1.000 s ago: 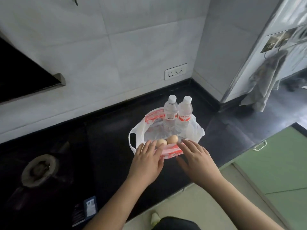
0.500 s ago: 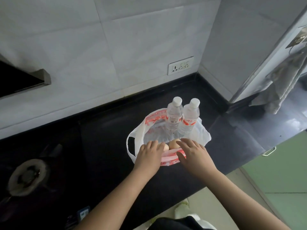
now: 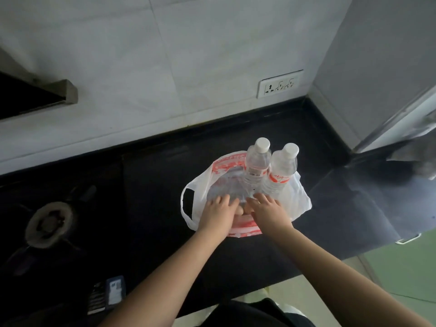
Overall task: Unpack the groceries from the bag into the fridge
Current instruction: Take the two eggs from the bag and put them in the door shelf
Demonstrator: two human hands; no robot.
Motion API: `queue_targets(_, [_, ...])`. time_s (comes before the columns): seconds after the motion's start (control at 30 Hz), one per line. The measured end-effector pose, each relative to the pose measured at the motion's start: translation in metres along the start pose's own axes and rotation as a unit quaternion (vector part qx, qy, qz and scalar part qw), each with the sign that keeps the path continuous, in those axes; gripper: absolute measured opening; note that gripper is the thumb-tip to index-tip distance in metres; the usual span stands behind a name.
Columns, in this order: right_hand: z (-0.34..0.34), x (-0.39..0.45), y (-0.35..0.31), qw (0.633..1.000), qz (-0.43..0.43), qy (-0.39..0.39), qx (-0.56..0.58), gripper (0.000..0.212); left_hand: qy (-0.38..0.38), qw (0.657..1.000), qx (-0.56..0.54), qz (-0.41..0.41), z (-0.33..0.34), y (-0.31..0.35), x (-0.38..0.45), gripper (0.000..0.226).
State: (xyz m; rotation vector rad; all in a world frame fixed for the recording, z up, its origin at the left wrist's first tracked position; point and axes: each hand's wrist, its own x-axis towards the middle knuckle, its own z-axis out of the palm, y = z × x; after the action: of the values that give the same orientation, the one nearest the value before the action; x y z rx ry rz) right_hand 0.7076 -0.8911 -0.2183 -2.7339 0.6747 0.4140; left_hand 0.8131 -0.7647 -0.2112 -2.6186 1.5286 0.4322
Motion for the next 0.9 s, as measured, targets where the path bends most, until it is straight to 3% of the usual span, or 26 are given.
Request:
queue_targets(0.33, [0.006,0.013,0.003,0.997,-0.046,-0.015,-0.053,0.04,-0.024,0.999,-0.026,-0.024,0.013,0.008,0.011,0.037])
queue_targets(0.6, [0.009,0.009,0.01,0.999,-0.045,-0.009,-0.019,0.029,-0.029,0.995,-0.084,-0.044,0.02,0.006,0.02,0.051])
queue_targets(0.77, [0.003,0.002,0.022,0.99,-0.018,0.047,0.131,0.045,0.001,0.976,-0.201,-0.083,0.019,0.001,0.016,0.052])
queue_targets(0.9, [-0.017,-0.01,0.029,0.941,0.062,0.076,0.325,0.041,0.018,0.911,-0.379,-0.161,0.006,0.005,0.008,0.043])
